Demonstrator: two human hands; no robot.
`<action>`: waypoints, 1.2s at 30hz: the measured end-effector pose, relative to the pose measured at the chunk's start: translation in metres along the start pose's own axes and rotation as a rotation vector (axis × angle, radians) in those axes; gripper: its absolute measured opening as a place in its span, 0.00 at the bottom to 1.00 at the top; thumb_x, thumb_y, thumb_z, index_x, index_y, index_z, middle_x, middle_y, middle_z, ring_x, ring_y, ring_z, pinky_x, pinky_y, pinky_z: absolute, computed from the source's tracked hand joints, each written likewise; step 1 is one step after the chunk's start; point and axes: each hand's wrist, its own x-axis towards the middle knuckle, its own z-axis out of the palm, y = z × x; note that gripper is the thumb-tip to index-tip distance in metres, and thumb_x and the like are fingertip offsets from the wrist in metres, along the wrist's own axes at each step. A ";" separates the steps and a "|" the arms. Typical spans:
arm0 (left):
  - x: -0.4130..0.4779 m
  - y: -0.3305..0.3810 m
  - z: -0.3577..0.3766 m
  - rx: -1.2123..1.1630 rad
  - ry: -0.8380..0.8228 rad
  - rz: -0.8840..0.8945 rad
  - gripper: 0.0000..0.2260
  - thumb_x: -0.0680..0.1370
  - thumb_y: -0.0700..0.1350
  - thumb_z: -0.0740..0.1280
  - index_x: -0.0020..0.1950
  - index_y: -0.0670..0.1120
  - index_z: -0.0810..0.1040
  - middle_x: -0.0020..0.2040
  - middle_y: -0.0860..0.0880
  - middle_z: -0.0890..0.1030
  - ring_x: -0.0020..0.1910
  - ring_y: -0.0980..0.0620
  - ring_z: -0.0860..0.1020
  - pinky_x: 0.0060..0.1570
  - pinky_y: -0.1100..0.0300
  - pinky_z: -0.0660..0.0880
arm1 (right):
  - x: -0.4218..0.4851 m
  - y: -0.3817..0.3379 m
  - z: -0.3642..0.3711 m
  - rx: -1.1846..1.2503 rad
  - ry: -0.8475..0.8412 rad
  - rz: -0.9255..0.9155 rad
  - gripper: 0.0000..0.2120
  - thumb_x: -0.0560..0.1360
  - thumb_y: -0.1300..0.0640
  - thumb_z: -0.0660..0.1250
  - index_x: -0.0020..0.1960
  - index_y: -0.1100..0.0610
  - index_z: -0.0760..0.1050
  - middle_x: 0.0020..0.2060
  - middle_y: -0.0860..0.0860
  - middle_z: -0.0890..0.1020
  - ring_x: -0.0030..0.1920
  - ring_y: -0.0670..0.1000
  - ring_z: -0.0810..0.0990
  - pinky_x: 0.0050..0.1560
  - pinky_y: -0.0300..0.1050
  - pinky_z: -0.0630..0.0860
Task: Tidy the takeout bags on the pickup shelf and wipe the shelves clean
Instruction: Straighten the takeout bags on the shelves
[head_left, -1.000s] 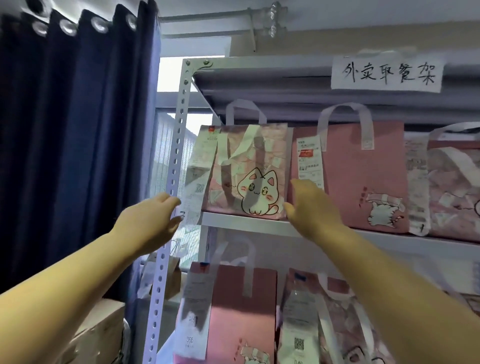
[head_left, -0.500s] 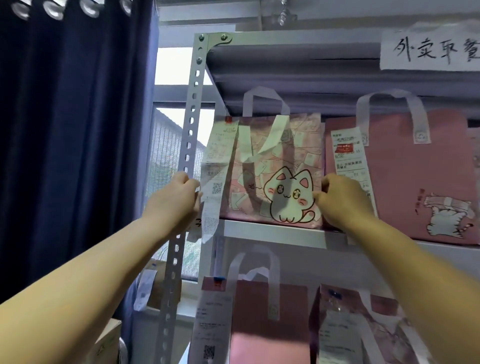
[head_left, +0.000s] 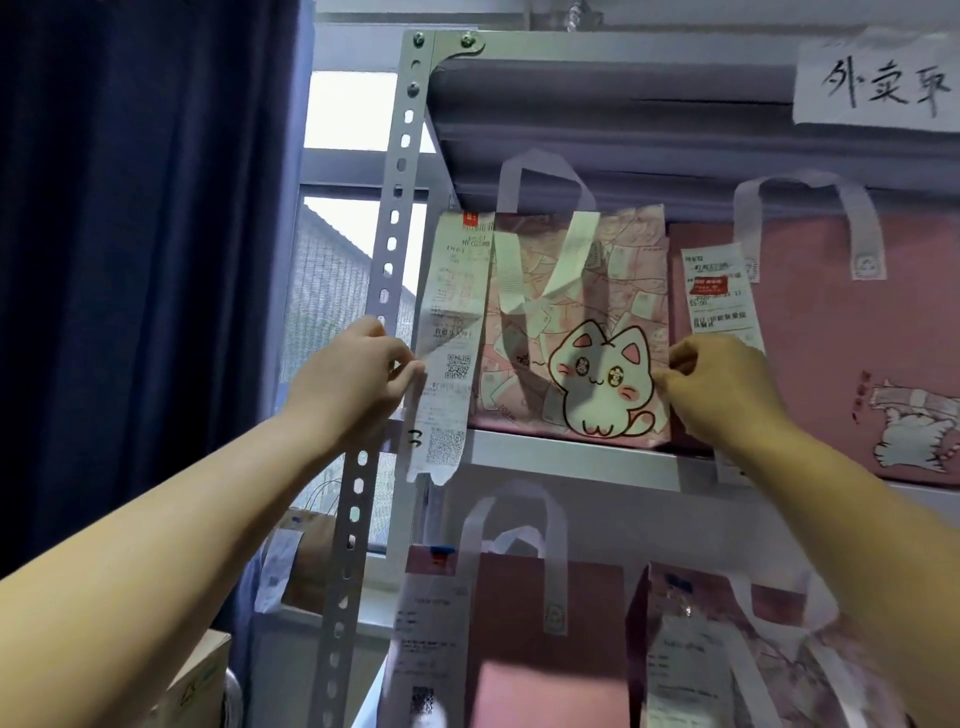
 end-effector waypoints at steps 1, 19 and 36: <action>-0.001 0.001 0.000 0.004 0.016 -0.009 0.11 0.77 0.54 0.64 0.46 0.49 0.81 0.45 0.49 0.73 0.43 0.48 0.75 0.41 0.55 0.73 | -0.001 0.000 -0.001 -0.003 0.007 -0.007 0.04 0.73 0.56 0.69 0.44 0.57 0.78 0.42 0.54 0.82 0.42 0.56 0.78 0.45 0.51 0.77; -0.012 0.084 0.016 -0.051 0.170 0.459 0.10 0.74 0.50 0.67 0.35 0.46 0.77 0.32 0.53 0.73 0.27 0.52 0.71 0.24 0.68 0.66 | -0.027 0.038 -0.071 -0.221 0.174 -0.388 0.05 0.74 0.59 0.68 0.40 0.59 0.77 0.30 0.52 0.79 0.27 0.50 0.74 0.25 0.36 0.68; 0.000 0.212 0.089 -0.022 0.146 0.339 0.12 0.77 0.52 0.61 0.49 0.45 0.79 0.46 0.47 0.76 0.38 0.43 0.78 0.34 0.50 0.78 | 0.002 0.179 -0.127 -0.236 0.105 0.097 0.23 0.76 0.48 0.63 0.64 0.62 0.68 0.60 0.59 0.71 0.58 0.60 0.71 0.56 0.53 0.69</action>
